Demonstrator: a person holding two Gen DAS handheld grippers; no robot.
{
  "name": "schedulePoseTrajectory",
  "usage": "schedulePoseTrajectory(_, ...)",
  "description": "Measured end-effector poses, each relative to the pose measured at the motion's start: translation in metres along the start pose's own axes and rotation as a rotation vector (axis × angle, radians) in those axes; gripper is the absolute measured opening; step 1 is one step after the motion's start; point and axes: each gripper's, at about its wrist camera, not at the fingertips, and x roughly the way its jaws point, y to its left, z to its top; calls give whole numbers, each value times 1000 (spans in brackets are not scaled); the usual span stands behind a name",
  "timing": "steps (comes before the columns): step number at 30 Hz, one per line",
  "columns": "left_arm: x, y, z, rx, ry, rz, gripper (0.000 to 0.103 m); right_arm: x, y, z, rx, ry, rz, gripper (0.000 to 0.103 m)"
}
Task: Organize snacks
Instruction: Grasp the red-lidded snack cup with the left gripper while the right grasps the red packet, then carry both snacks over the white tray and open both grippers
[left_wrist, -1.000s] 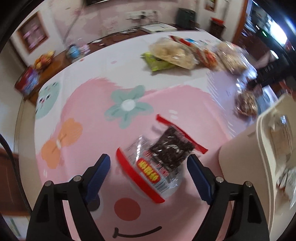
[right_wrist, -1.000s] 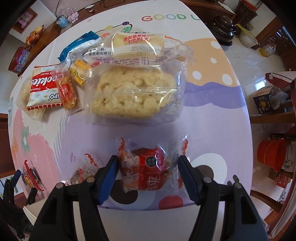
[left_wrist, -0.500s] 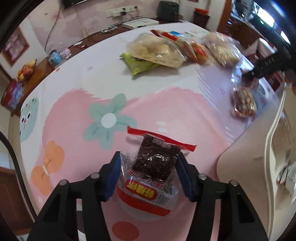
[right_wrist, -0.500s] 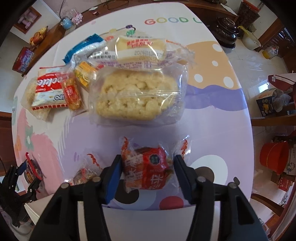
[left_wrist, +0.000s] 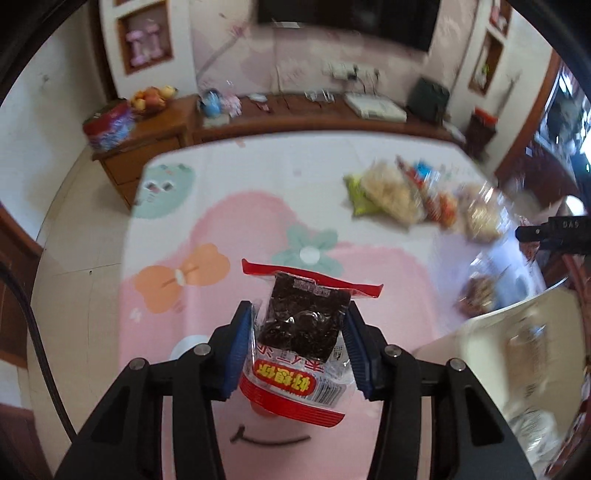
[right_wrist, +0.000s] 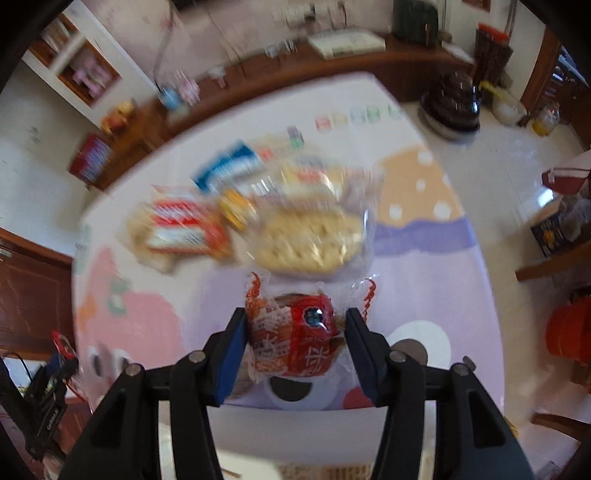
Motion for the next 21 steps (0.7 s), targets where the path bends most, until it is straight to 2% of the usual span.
schedulePoseTrajectory(6,-76,-26,-5,-43,-105,-26,46,-83,14,-23,-59,-180,66,53)
schedulePoseTrajectory(9,-111,-47,-16,-53,-146,-29,47,-124,19,-52,-128,-259,89,53)
schedulePoseTrajectory(13,-147,-68,-33,-114,-188,-49,47,-154,25,-90,-196,-323,100,53)
schedulePoseTrajectory(18,-165,-92,-59,-141,-169,-70,47,-179,20,-138,-242,-369,129,53)
schedulePoseTrajectory(21,-167,-112,-74,-104,-157,-8,47,-185,19,-163,-276,-392,106,53)
